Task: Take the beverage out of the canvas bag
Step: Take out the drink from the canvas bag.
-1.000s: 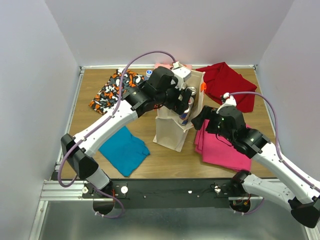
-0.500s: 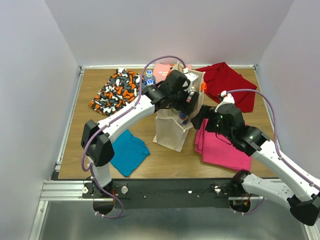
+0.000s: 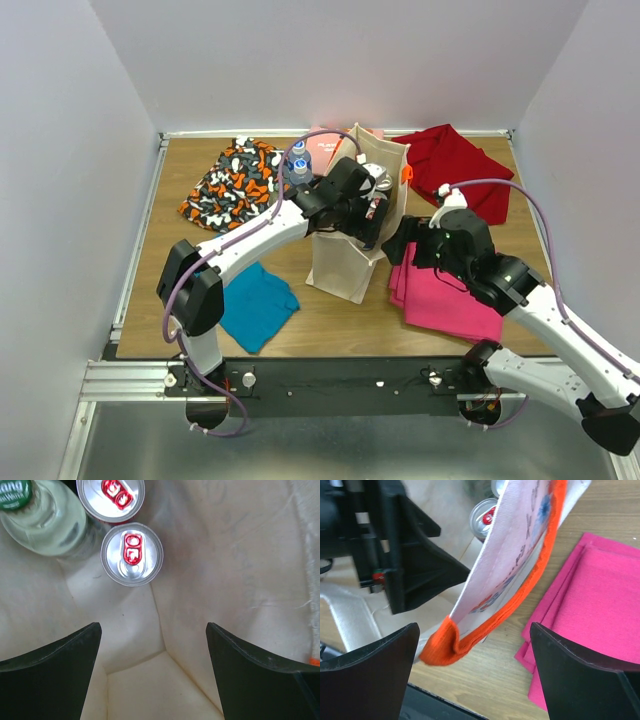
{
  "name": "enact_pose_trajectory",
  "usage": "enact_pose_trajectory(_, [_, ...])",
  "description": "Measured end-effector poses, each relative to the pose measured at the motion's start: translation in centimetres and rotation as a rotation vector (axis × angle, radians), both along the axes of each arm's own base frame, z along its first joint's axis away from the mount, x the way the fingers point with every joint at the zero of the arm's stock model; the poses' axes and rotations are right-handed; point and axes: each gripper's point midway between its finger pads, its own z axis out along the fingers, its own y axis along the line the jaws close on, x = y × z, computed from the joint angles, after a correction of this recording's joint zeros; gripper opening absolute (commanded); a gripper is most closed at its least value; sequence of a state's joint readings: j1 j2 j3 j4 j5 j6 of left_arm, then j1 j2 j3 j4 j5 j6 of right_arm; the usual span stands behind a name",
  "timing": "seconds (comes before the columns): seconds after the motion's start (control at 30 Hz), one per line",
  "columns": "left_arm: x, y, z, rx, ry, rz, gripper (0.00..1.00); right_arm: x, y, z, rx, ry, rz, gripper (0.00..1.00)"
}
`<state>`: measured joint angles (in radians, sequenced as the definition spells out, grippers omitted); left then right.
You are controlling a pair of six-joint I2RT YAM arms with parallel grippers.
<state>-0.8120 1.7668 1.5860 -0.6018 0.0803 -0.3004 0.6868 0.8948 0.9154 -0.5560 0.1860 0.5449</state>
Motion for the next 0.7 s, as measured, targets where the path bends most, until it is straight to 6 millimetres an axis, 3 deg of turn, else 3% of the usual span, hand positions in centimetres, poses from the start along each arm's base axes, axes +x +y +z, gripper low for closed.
enact_pose_trajectory(0.13, [-0.2, 0.1, -0.5, -0.001, 0.014, 0.010, 0.95, -0.7, 0.3, 0.3, -0.001, -0.008, 0.057, 1.00])
enact_pose_trajectory(0.27, [0.0, -0.2, 0.2, -0.019, 0.003, 0.013, 0.96, -1.4, 0.6, 0.4, -0.005, -0.011, 0.115, 1.00])
enact_pose_trajectory(0.57, [1.7, -2.1, 6.3, -0.131, -0.092, 0.019, 0.99, -2.1, 0.1, 1.1, -0.008, -0.037, 0.133, 1.00])
enact_pose_trajectory(0.7, [1.7, -2.2, 6.8, -0.135, -0.091, 0.022, 0.99, -2.3, -0.7, 1.7, 0.003, -0.062, 0.100, 1.00])
